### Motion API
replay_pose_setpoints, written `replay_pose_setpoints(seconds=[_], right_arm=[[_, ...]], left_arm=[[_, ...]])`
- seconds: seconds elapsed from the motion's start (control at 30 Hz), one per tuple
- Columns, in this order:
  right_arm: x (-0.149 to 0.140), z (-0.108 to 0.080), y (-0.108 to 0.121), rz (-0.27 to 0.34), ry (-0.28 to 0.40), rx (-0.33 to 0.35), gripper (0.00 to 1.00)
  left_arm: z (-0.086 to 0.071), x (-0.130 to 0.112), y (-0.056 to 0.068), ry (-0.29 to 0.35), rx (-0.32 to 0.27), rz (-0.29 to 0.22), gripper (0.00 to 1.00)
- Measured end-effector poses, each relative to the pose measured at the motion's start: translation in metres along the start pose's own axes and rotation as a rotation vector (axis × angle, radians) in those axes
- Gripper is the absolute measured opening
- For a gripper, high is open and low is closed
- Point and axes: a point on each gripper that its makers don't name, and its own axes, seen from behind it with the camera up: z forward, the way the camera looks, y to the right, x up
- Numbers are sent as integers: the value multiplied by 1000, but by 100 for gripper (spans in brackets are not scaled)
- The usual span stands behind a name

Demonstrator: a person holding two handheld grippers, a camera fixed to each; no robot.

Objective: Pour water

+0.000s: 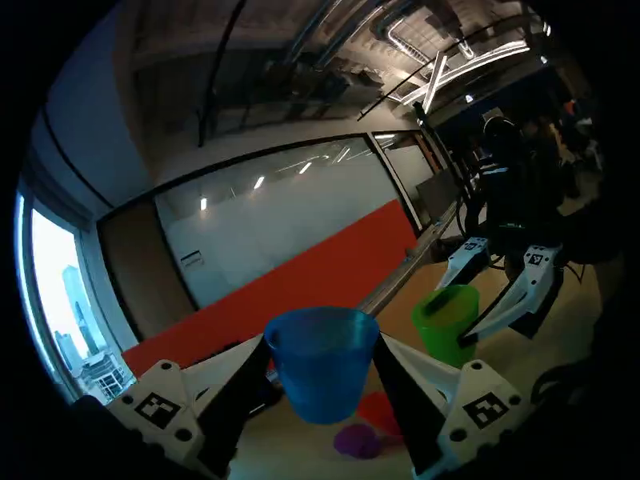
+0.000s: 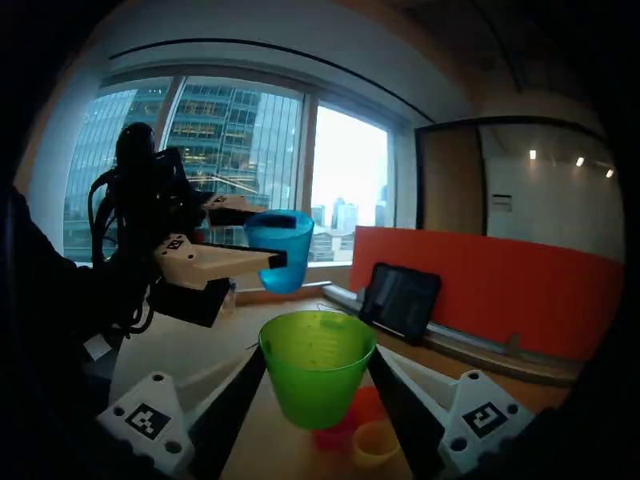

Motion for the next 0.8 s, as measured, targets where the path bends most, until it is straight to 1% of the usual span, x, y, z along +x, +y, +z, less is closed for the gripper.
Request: replay_pose_setpoints(seconds=[0.27, 0.43, 0.6, 0.8], right_arm=[[-8, 11, -9, 4, -5, 27, 91], [-11, 19, -13, 6, -10, 38, 91], [-14, 25, -19, 19, -12, 52, 91], [-20, 33, -22, 25, -20, 65, 91]], left_arm=[[4, 12, -6, 3, 13, 120, 87], [7, 18, -7, 6, 15, 188, 87], [8, 23, -6, 8, 15, 249, 87], [9, 28, -10, 9, 21, 312, 87]])
